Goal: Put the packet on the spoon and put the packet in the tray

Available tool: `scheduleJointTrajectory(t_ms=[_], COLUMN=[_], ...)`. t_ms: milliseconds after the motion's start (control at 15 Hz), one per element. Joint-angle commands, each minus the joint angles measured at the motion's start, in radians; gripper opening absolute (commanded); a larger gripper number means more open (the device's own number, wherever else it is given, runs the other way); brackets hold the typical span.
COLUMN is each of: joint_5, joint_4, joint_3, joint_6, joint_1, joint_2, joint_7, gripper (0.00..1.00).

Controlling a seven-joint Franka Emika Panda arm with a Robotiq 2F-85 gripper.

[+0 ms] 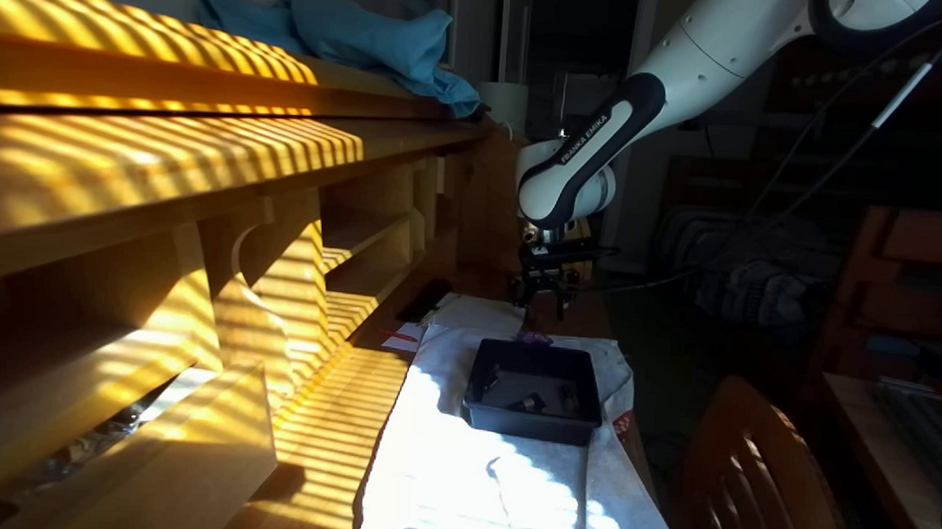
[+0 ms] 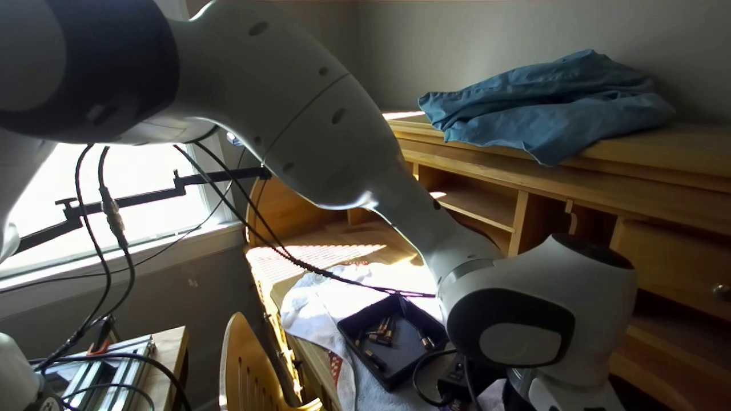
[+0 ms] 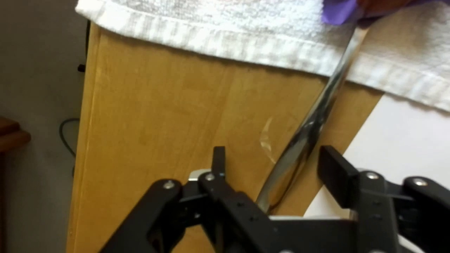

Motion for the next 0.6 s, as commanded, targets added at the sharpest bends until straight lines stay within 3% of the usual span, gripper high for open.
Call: scheduleJointTrajectory(t_ms=[0, 267, 467, 533], joint_5=[-0.001, -0.005, -0.006, -0.005], joint_4=[0.04, 0.055, 0.063, 0.064], joint_3=[-0.013, -0.014, -0.014, -0.015], joint_6=[0.011, 0.009, 0.009, 0.009], joint_1=[0.012, 0.014, 0.013, 0.013], joint_2=[0.031, 0.038, 0.043, 0.044], joint_7=[0.037, 0.046, 0.047, 0.047], gripper=[0.39, 0.13, 0.0, 0.02])
